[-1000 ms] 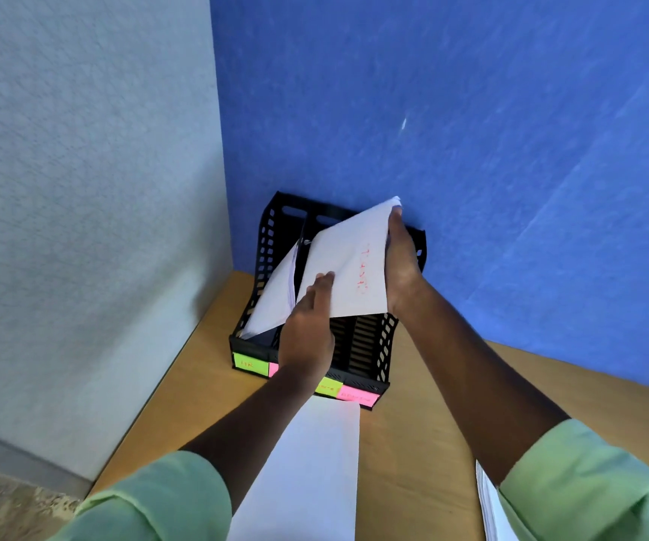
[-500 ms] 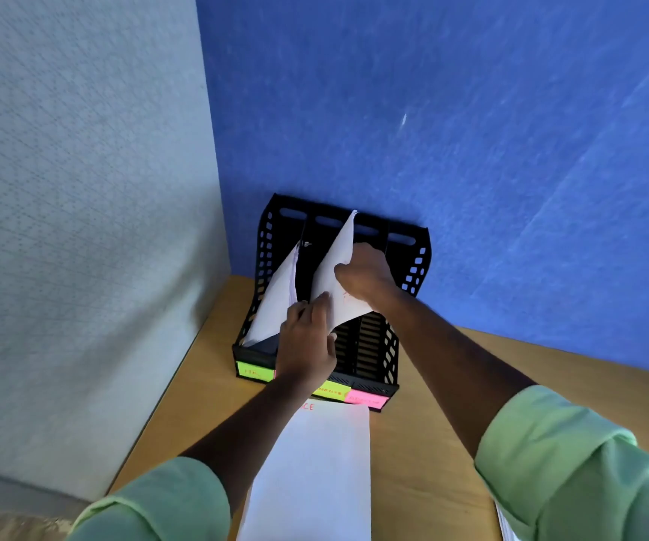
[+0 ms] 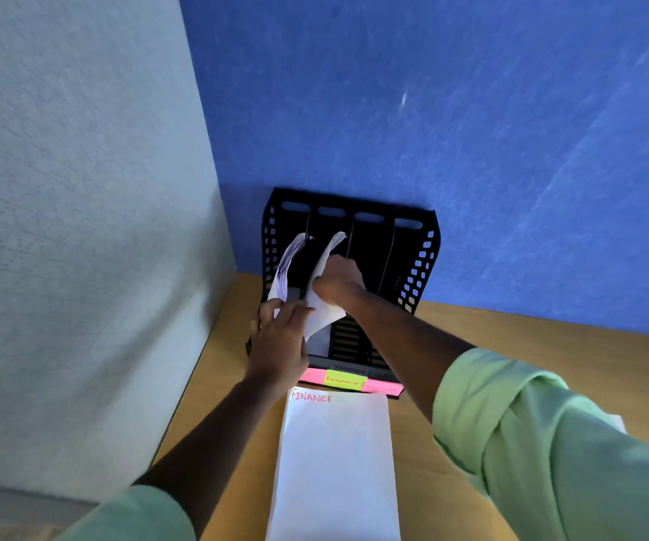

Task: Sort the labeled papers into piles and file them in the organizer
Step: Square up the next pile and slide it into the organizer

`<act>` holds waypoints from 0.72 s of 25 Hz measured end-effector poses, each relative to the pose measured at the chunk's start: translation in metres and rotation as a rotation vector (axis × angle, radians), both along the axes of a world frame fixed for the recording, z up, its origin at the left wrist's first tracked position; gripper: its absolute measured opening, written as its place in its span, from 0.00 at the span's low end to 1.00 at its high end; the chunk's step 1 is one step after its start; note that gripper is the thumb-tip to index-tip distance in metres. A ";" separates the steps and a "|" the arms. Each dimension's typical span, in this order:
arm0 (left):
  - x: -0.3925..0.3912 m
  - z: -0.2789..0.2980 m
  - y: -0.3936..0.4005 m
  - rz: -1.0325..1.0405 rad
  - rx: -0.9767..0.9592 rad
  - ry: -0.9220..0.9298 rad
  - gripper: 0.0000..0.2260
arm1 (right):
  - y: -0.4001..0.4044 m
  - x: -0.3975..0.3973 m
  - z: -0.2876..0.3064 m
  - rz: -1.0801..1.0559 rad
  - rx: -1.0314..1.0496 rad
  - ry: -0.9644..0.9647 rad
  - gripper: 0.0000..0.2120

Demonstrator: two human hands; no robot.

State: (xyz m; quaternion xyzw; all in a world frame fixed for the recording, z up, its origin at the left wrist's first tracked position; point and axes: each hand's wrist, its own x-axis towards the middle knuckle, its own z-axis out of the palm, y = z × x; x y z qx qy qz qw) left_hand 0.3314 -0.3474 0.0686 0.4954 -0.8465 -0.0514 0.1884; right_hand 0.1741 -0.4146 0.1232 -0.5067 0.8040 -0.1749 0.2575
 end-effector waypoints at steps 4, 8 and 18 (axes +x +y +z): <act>0.009 -0.001 0.003 0.010 -0.016 0.042 0.24 | -0.003 0.003 -0.012 -0.024 -0.015 -0.066 0.06; 0.007 -0.004 0.007 -0.022 -0.009 0.057 0.27 | 0.002 0.001 -0.018 -0.062 -0.099 -0.144 0.16; 0.004 -0.035 0.054 0.034 0.058 0.220 0.25 | 0.094 -0.047 -0.046 -0.211 -0.415 -0.002 0.24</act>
